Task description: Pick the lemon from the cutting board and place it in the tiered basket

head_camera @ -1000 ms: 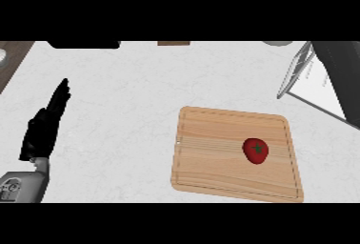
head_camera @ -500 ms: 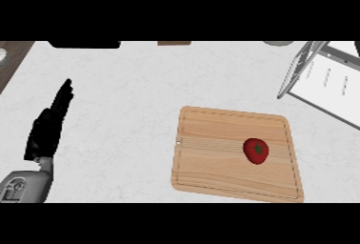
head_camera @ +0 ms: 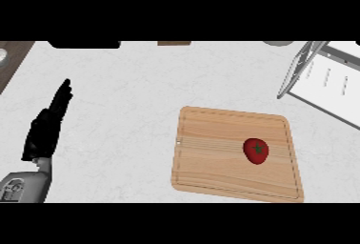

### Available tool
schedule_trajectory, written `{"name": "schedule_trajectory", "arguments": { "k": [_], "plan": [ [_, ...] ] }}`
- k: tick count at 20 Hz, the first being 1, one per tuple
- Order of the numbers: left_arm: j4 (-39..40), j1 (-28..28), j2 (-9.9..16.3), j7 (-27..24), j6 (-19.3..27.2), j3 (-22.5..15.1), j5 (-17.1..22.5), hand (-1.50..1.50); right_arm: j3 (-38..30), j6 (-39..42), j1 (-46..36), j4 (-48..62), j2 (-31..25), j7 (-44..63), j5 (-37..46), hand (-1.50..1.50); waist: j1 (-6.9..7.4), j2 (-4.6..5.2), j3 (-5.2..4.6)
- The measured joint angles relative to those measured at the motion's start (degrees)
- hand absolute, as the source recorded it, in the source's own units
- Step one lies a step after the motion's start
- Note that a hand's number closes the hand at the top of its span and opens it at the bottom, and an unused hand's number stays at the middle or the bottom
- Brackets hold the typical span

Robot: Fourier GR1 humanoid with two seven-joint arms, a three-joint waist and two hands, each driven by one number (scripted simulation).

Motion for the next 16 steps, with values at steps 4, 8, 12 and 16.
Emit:
{"name": "schedule_trajectory", "arguments": {
  "k": [4,8,12,16],
  "plan": [
    [-0.5,0.2,0.0,0.5,-0.6,0.5,-0.1,0.0,-2.9,0.2,2.0,0.8,-0.4,-3.7,-2.9,1.5,-0.05,-0.02,0.0],
    [0.5,0.0,-0.4,-0.5,-0.4,0.8,-0.5,0.0,-8.0,-0.3,3.1,2.1,0.5,-3.5,-7.9,-1.5,-0.25,-0.13,-0.15],
    [0.0,-0.3,-0.9,0.0,-0.3,0.4,-1.2,0.0,-11.5,-1.0,3.7,4.5,-0.2,-5.1,-10.7,-1.5,0.1,-0.19,-0.31],
    [0.2,-0.1,-0.9,-0.3,-1.0,1.2,-0.9,0.0,-14.7,-6.2,6.3,3.2,0.6,-8.1,-13.8,-1.5,-0.03,-0.31,-0.36]
  ]
}}
